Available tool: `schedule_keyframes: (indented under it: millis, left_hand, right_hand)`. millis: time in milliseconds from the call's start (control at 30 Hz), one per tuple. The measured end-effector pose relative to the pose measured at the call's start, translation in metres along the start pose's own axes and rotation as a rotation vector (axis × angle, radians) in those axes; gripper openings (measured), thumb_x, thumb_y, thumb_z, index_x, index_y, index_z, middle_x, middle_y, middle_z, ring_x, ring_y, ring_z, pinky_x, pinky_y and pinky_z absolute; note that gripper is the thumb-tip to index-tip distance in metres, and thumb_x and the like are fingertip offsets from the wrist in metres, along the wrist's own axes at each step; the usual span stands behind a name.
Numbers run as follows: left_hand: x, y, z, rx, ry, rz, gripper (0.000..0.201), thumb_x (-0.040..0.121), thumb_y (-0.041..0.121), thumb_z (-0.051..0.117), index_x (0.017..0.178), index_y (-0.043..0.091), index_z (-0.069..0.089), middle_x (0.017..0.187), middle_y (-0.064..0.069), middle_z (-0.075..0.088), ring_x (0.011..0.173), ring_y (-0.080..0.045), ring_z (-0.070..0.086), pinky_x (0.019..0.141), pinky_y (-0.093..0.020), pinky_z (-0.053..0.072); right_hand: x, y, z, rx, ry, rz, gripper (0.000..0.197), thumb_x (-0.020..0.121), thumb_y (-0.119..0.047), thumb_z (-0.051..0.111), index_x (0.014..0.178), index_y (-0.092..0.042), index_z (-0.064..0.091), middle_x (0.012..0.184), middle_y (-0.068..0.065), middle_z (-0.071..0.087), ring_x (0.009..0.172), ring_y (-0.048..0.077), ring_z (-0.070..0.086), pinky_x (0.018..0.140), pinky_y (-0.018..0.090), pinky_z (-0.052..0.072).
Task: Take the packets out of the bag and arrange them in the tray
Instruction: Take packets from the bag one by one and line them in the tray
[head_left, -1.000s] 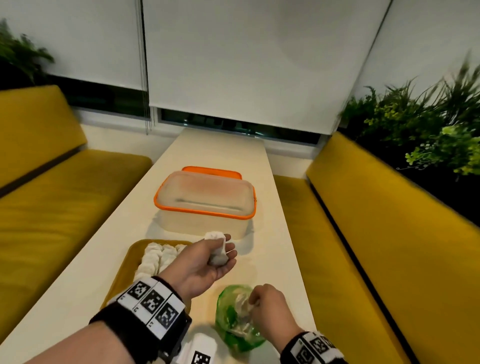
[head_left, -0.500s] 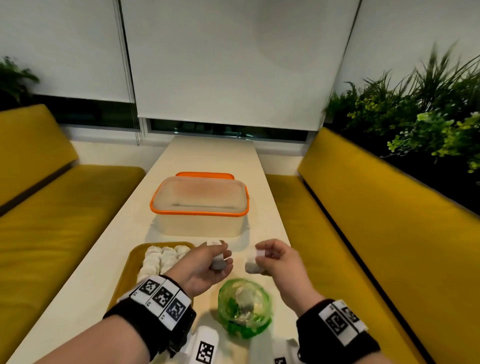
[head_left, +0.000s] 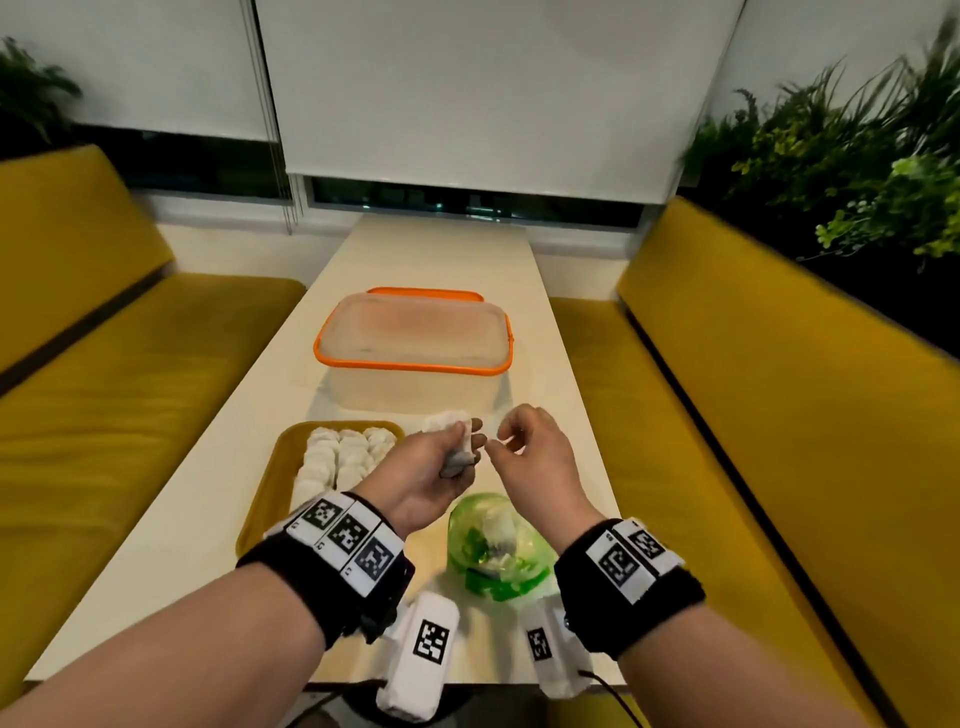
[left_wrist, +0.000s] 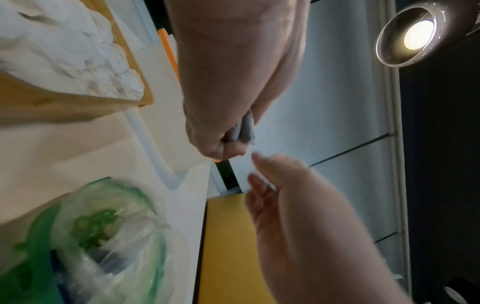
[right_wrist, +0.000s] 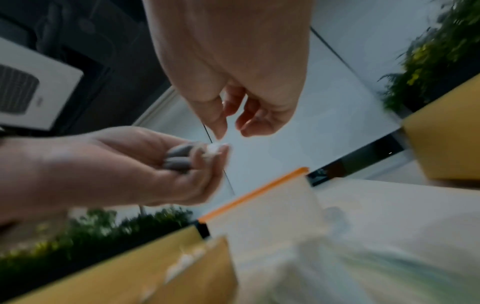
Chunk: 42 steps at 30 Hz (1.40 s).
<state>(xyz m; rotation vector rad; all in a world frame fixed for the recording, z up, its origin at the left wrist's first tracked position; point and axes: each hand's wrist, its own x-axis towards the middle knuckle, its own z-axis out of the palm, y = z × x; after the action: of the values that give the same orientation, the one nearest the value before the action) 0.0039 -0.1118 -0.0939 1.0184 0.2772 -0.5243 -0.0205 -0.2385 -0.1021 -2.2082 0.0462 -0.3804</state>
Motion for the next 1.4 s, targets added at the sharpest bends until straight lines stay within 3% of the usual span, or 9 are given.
schedule_keyframes:
  millis: [67,167,367,633,733,900,1100,1267,1400]
  left_hand:
    - [0.004,-0.004,-0.009,-0.025,0.045,-0.026,0.016,0.097,0.014,0.048,0.087,0.010,0.059,0.075,-0.004,0.059,0.065,-0.012,0.051,0.049,-0.018,0.047]
    - [0.010,-0.011,-0.021,-0.052,0.093,-0.060,0.012,0.094,0.009,0.054,0.082,0.009,0.056,0.070,-0.004,0.057,0.063,-0.012,0.051,0.046,-0.019,0.049]
    - [0.011,-0.016,-0.025,-0.061,0.136,-0.150,0.008,0.090,0.003,0.059,0.083,0.003,0.054,0.076,-0.011,0.053,0.070,-0.020,0.056,0.051,-0.027,0.058]
    - [0.023,-0.018,-0.034,-0.012,0.136,-0.195,0.007,0.093,0.010,0.056,0.086,0.009,0.056,0.066,-0.005,0.063,0.059,-0.013,0.059,0.042,-0.018,0.049]
    - [0.028,-0.024,-0.033,0.066,0.153,-0.146,0.007,0.090,0.011,0.061,0.083,0.011,0.058,0.069,-0.004,0.061,0.062,-0.014,0.057,0.044,-0.019,0.050]
    - [0.031,-0.035,-0.029,0.091,0.113,-0.171,0.029,0.089,0.025,0.064,0.111,0.008,0.058,0.103,-0.014,0.065,0.084,-0.023,0.062,0.056,-0.027,0.056]
    - [0.019,-0.029,-0.023,0.080,-0.171,-0.238,0.054,0.085,0.052,0.053,0.115,0.008,0.064,0.105,-0.012,0.069,0.089,-0.021,0.066,0.076,-0.028,0.054]
    - [0.007,-0.021,-0.034,0.054,-0.291,-0.195,0.029,0.081,0.020,0.062,0.109,0.012,0.064,0.094,-0.006,0.070,0.083,-0.016,0.067,0.075,-0.026,0.053]
    - [0.003,-0.022,-0.044,0.088,-0.193,-0.070,0.033,0.087,-0.006,0.054,0.113,0.012,0.061,0.096,-0.006,0.070,0.085,-0.017,0.067,0.072,-0.025,0.053]
  right_hand:
    - [-0.007,0.023,0.001,-0.216,-0.192,0.049,0.010,0.081,-0.016,0.065,0.085,-0.021,0.057,0.090,-0.003,0.058,0.082,0.016,0.055,0.071,0.024,0.039]
    - [-0.019,0.050,0.014,-0.482,-0.474,0.157,0.028,0.084,-0.024,0.058,0.110,-0.015,0.062,0.108,0.007,0.065,0.100,0.025,0.060,0.082,0.029,0.047]
    - [-0.021,0.062,0.029,-0.524,-0.482,0.221,0.028,0.091,-0.026,0.051,0.114,-0.016,0.063,0.112,0.011,0.067,0.104,0.031,0.061,0.084,0.028,0.046]
    - [-0.016,0.067,0.015,-0.176,-0.292,0.334,0.020,0.085,-0.011,0.049,0.065,-0.013,0.045,0.064,0.002,0.050,0.063,0.021,0.045,0.055,0.030,0.032]
    - [-0.017,0.069,0.008,0.196,-0.197,0.464,0.014,0.077,-0.004,0.054,0.065,-0.009,0.055,0.067,0.011,0.060,0.066,0.026,0.055,0.059,0.032,0.042]
    - [-0.019,0.050,0.001,0.738,-0.241,0.542,0.019,0.084,0.007,0.047,0.081,-0.001,0.065,0.077,0.014,0.065,0.067,0.020,0.059,0.054,0.025,0.045]
    - [-0.009,0.040,0.006,0.593,-0.340,0.488,0.019,0.075,-0.001,0.048,0.082,0.002,0.066,0.072,0.013,0.061,0.065,0.021,0.050,0.058,0.031,0.037]
    - [0.004,0.031,0.010,0.408,-0.446,0.409,0.017,0.082,-0.004,0.047,0.082,0.007,0.060,0.068,0.010,0.051,0.061,0.017,0.041,0.052,0.029,0.029]
    - [0.010,0.020,0.018,0.441,-0.421,0.351,0.015,0.082,0.002,0.049,0.082,0.004,0.064,0.065,0.008,0.056,0.057,0.014,0.044,0.051,0.027,0.034]
